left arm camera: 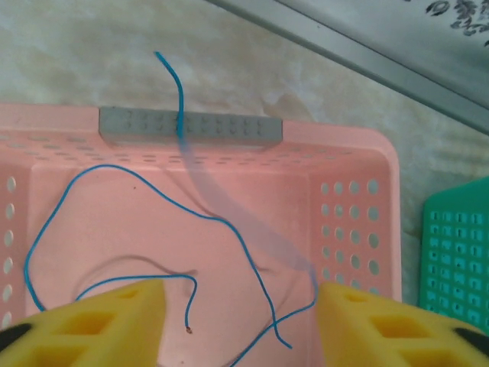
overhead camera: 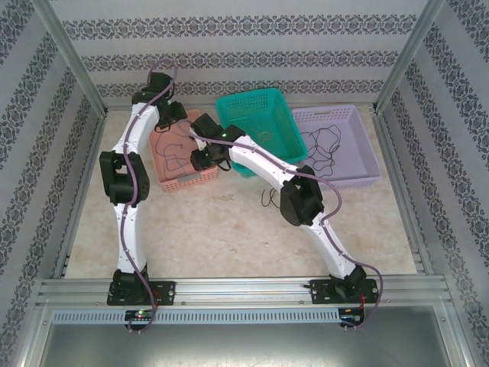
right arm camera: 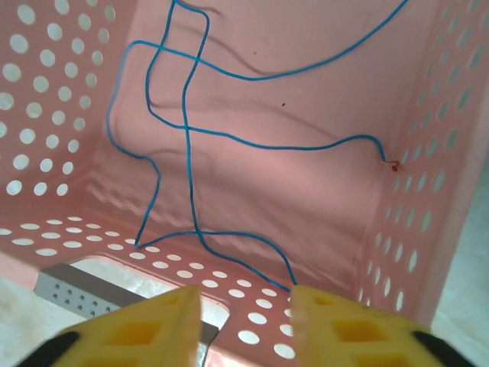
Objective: Untangle the cables
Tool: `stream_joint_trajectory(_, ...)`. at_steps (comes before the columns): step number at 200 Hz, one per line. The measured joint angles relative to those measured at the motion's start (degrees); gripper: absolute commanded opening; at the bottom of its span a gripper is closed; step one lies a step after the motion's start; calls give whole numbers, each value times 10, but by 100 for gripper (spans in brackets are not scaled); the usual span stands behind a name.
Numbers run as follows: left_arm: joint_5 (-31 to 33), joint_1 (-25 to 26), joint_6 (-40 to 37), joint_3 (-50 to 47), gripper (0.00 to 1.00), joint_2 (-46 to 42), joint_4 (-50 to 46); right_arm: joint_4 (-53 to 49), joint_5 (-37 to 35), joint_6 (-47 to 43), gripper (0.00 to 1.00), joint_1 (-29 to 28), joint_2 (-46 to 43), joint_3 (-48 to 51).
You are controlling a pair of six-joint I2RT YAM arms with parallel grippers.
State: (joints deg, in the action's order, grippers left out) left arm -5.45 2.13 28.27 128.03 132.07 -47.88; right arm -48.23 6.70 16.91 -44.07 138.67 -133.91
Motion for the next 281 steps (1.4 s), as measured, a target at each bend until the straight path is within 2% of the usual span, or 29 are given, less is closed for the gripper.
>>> stream_joint_trajectory(32,2,2,5,2,65,-10,-42,4,-2,29,46,23,-69,44)
stream_joint_trajectory(61,5,2,17,2,65,-43,-70,26,-12,63,44,59,-170,116)
stream_joint_trajectory(107,30,2,57,-59,65,-165,-63,88,-35,134,43,106,-346,337)
stream_joint_trajectory(131,24,2,98,-89,59,-206,-33,103,-38,161,42,115,-388,433)
stream_joint_trajectory(166,-14,7,153,-88,50,-147,49,112,-38,180,42,115,-416,516)
stream_joint_trajectory(202,-38,17,177,-125,48,-51,142,122,-38,190,42,117,-466,544)
stream_joint_trajectory(247,-40,19,183,-134,48,8,203,130,-38,196,43,131,-527,575)
stream_joint_trajectory(281,-40,19,187,-123,35,24,239,129,-37,204,43,148,-539,595)
